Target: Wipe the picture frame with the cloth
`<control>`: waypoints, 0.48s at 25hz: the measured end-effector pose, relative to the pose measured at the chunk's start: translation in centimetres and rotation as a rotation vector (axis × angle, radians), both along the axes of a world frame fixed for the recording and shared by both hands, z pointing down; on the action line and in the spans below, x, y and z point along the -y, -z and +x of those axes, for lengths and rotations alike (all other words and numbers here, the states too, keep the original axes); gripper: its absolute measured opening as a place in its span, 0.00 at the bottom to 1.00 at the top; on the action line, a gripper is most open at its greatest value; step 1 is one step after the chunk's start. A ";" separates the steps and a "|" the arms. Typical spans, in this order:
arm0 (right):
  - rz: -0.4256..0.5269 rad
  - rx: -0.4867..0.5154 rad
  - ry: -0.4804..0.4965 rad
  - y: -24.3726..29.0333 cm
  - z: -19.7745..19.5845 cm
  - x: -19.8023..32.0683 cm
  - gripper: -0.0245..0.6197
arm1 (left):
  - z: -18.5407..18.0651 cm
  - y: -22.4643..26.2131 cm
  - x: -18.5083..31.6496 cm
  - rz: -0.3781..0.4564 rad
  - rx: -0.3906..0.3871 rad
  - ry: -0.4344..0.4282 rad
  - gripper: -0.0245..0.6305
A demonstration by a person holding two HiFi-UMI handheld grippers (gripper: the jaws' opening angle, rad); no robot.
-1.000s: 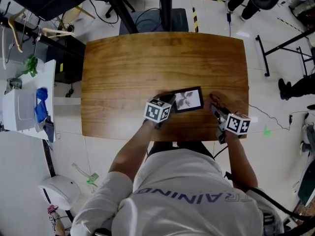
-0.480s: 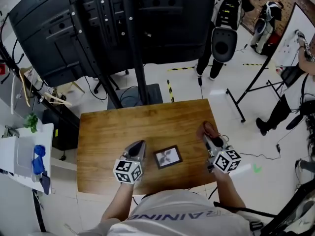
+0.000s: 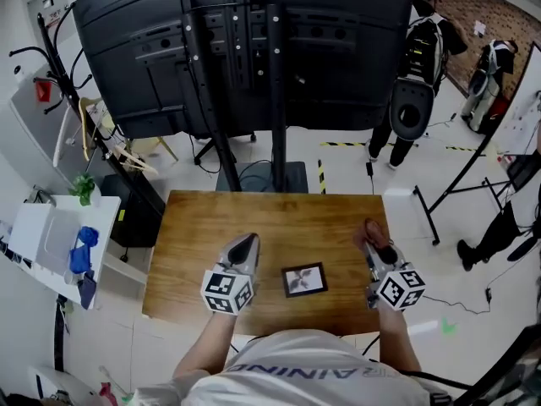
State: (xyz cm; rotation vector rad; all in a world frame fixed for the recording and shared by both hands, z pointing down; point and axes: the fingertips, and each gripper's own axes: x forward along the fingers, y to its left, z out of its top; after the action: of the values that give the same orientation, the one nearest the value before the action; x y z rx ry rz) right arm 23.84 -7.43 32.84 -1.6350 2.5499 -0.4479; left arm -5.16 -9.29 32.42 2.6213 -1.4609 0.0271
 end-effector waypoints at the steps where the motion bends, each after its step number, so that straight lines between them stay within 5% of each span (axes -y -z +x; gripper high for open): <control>1: -0.003 -0.003 0.007 0.0 -0.1 -0.1 0.23 | 0.1 -0.2 -0.2 -0.004 0.000 0.000 0.04; 12: -0.037 -0.032 0.058 -0.9 -2.0 0.6 0.23 | -0.1 -0.7 -0.2 -0.016 -0.022 -0.003 0.04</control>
State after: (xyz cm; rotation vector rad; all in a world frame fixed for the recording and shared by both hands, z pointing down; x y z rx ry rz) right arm 21.86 -8.02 33.74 -1.5967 2.6331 -0.4807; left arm -5.23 -9.08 33.08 2.6031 -1.4440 0.0104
